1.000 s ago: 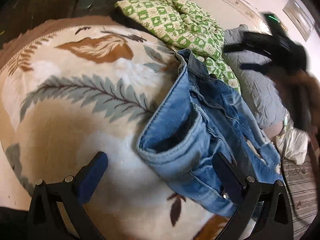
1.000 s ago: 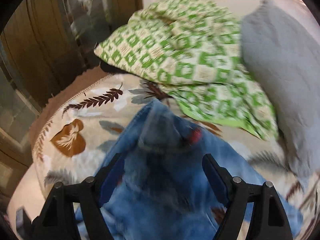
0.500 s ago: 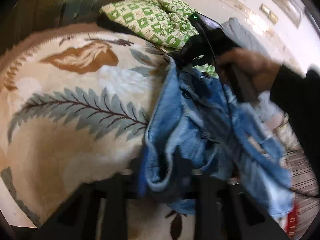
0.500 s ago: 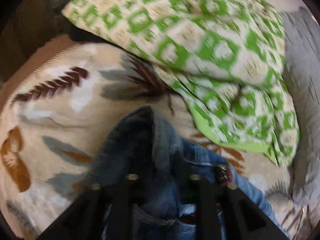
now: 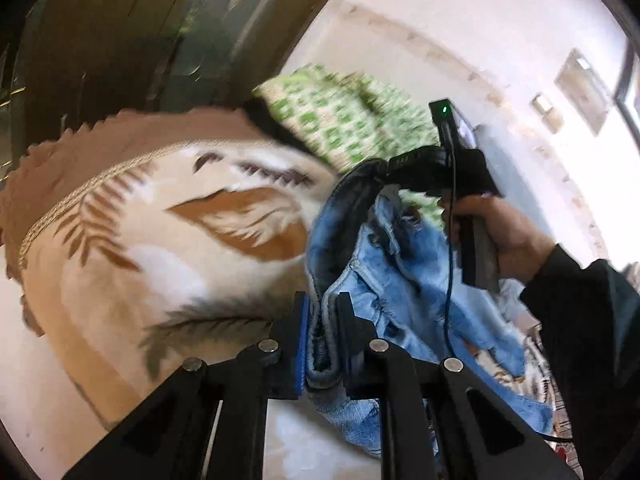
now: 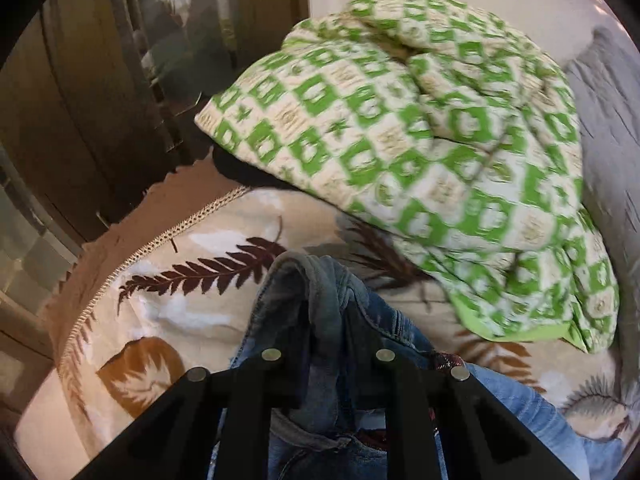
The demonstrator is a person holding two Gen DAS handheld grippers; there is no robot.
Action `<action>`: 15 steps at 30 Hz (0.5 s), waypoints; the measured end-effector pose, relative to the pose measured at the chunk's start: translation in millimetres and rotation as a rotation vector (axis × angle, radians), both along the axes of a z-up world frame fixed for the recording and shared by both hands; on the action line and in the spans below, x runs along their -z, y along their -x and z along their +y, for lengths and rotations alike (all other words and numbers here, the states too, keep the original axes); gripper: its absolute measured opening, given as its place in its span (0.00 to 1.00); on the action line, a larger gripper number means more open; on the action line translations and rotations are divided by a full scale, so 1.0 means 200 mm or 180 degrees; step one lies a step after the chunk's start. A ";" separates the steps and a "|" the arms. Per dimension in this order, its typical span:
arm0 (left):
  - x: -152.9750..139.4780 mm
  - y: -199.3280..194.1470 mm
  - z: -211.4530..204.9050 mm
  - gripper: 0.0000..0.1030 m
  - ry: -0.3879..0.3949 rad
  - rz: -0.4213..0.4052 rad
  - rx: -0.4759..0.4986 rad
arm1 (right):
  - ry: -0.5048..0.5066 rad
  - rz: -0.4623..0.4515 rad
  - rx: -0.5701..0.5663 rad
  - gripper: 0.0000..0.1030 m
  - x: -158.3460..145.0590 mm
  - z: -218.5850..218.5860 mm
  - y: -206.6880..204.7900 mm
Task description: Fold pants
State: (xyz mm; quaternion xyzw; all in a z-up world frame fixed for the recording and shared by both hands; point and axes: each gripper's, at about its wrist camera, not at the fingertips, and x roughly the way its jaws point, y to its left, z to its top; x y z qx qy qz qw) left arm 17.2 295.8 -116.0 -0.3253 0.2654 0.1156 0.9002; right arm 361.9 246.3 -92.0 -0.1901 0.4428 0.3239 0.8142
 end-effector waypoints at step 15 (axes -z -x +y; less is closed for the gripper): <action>-0.18 -0.01 -0.12 1.00 -0.0379 0.0276 -0.0123 | -0.0441 0.0127 0.0386 1.00 -0.31 -0.73 0.11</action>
